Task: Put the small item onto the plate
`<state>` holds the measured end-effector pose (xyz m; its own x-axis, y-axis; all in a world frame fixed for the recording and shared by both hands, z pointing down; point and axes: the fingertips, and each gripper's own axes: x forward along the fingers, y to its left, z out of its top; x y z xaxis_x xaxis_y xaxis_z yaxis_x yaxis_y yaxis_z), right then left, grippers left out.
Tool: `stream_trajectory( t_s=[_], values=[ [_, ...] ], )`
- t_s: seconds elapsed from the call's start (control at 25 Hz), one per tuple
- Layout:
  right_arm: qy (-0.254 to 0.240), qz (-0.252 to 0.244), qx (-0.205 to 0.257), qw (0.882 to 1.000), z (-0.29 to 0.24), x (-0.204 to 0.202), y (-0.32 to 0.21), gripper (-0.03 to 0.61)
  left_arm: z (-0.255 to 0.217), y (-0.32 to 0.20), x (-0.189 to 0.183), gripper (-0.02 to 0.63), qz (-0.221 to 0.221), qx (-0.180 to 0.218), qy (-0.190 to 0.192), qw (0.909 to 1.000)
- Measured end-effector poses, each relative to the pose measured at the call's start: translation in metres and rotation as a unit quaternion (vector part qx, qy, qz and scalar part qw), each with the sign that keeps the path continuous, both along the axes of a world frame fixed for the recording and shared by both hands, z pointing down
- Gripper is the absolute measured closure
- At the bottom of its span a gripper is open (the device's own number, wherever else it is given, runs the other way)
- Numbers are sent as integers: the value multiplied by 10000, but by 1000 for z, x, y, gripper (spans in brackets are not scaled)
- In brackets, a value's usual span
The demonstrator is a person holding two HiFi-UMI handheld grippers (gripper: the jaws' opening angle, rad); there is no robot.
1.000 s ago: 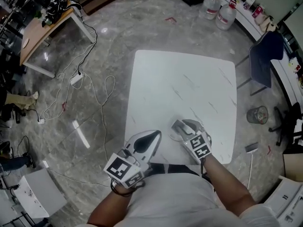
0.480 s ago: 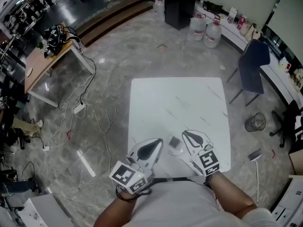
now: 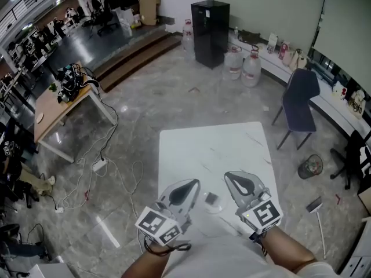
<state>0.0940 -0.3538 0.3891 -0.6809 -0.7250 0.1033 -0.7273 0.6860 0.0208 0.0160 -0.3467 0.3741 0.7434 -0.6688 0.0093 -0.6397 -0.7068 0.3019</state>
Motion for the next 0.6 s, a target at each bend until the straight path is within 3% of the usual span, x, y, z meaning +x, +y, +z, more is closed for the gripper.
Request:
stream_trajectory(
  t_s=[0.28,0.6],
  values=[
    [-259,-21,209,9994,-67,10,-1,576,-54,-8,18,609,165,345,-10,9993],
    [-382,-65,651,9971,-107,16,6,577,-81,-14,25,609,177,467,43,9987]
  ],
)
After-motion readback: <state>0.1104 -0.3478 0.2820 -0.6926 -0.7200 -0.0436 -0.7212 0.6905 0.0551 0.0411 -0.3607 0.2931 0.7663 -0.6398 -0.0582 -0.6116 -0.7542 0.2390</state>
